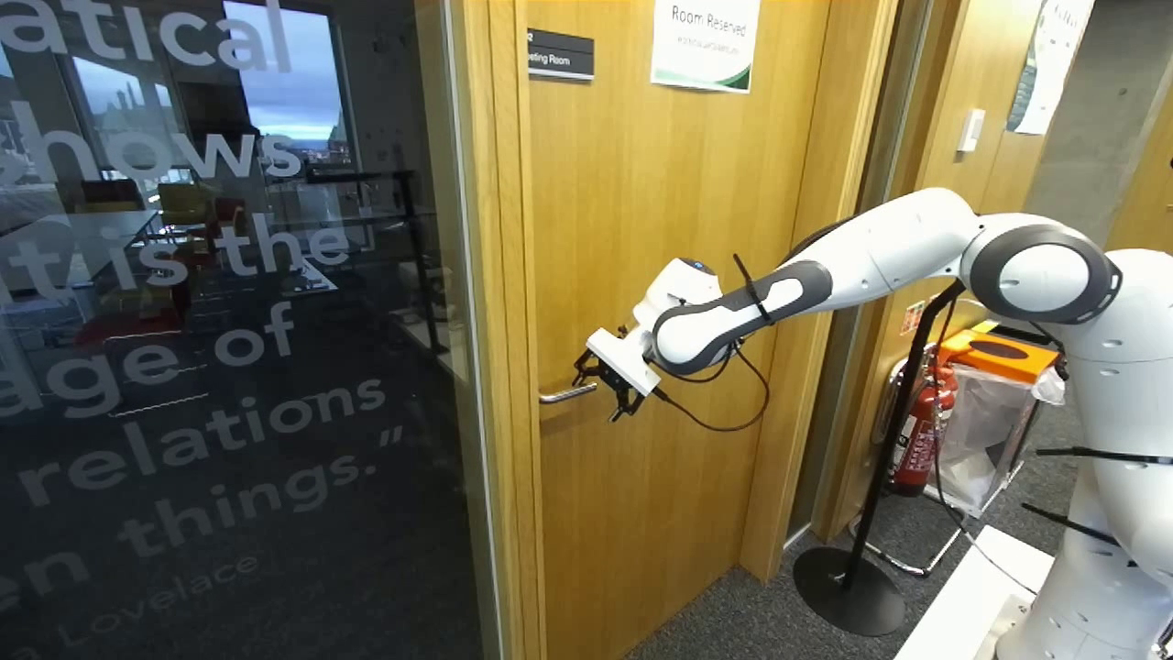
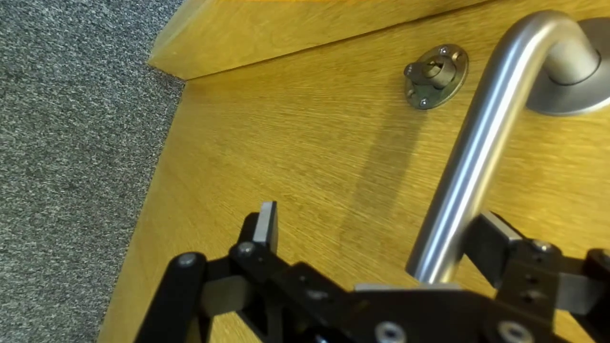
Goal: Pull the handle down and open the door
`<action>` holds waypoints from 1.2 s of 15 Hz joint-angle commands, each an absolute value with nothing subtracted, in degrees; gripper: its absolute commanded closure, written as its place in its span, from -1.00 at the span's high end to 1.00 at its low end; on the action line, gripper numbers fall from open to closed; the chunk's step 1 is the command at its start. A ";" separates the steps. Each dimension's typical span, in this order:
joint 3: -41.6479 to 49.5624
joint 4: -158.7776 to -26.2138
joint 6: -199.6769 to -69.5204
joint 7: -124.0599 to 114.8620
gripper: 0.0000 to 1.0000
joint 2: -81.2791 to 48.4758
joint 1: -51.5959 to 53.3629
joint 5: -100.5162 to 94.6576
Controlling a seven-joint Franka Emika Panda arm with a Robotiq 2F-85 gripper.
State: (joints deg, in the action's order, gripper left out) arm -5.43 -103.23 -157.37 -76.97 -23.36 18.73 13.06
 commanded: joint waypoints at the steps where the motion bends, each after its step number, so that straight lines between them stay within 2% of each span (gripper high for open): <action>1: -6.01 -105.31 -158.26 -77.06 1.00 -20.94 18.15 13.63; 6: -5.38 -107.62 -159.17 -77.55 1.00 -18.45 19.14 11.71; 12: -2.27 -107.74 -169.43 -77.27 1.00 -16.48 20.96 2.04; 18: -3.16 -108.02 -171.20 -77.67 1.00 -15.68 20.34 3.41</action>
State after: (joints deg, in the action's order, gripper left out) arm -3.26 -105.20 -170.34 -76.90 -18.28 20.13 3.13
